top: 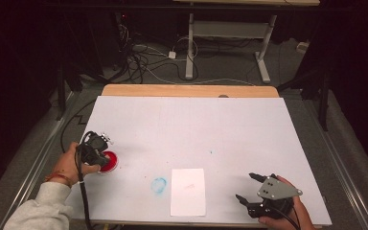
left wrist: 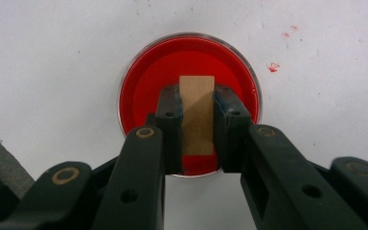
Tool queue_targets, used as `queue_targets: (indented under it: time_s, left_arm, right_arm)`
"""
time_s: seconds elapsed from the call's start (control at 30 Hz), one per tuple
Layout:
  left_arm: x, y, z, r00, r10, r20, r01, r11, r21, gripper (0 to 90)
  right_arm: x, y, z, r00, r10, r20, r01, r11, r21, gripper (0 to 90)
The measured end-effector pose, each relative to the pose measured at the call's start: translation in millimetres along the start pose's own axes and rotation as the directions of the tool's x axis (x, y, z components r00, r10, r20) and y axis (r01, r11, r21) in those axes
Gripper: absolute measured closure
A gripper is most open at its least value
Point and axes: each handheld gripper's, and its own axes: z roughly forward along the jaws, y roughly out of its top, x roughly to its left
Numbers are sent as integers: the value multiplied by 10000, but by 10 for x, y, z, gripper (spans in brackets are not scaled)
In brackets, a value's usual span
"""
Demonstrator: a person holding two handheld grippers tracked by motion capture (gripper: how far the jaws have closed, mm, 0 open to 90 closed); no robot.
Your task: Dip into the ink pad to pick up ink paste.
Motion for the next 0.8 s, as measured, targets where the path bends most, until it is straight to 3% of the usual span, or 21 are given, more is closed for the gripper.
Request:
queue_targets:
  time_s: [0.27,0.6,0.8]
  left_arm:
    - [-53,10,11,9995,65,-320,-63,10000,69,741]
    - [-11,-27,21,9998,-176,-31,176,9996,-205,741]
    - [-21,-32,22,9997,-224,-95,222,9994,-249,741]
  right_arm:
    - [0,-5,-28,10000,14,82,-14,10000,-39,231]
    - [1,-8,-28,9999,43,128,-44,10000,11,232]
    - [-8,-9,-31,9999,49,148,-49,10000,-10,232]
